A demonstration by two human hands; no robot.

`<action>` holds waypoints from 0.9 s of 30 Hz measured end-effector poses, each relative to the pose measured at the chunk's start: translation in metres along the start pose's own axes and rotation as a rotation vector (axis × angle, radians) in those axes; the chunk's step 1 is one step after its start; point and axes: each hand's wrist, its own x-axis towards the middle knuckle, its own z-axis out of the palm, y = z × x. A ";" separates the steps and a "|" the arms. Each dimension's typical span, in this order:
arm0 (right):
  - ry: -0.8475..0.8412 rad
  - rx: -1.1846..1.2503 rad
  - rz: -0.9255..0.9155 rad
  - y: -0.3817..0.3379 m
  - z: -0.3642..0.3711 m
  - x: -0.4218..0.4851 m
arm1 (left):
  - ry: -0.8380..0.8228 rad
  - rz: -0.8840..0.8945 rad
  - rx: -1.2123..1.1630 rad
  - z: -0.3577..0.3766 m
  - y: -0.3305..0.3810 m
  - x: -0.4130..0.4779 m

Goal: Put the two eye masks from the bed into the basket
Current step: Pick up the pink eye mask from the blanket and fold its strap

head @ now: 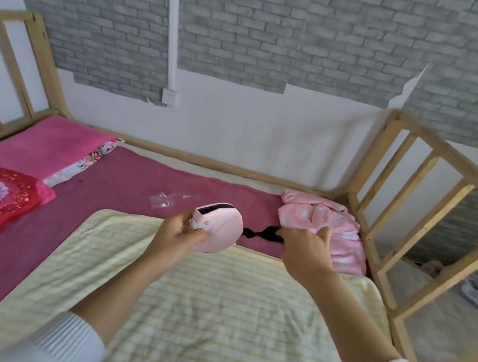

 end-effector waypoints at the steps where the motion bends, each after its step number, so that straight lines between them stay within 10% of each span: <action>1: -0.159 0.080 -0.016 0.002 -0.002 0.000 | 0.013 -0.004 0.010 -0.001 -0.001 0.001; 5: -0.835 0.944 -0.225 -0.005 -0.016 -0.010 | 0.044 -0.017 -0.010 -0.002 -0.003 0.001; 9: -0.477 1.809 -0.132 -0.019 -0.016 -0.009 | 0.034 -0.031 -0.032 -0.002 -0.004 -0.004; 12: -0.028 1.453 -0.039 -0.032 -0.013 -0.003 | 0.009 -0.089 -0.068 -0.001 -0.003 -0.008; 18: -0.063 0.957 -0.117 -0.054 -0.012 0.000 | -0.194 -0.095 -0.051 -0.008 0.009 -0.019; 27: 0.002 0.651 -0.369 -0.099 -0.008 -0.023 | 0.332 -0.038 0.065 -0.029 0.020 -0.087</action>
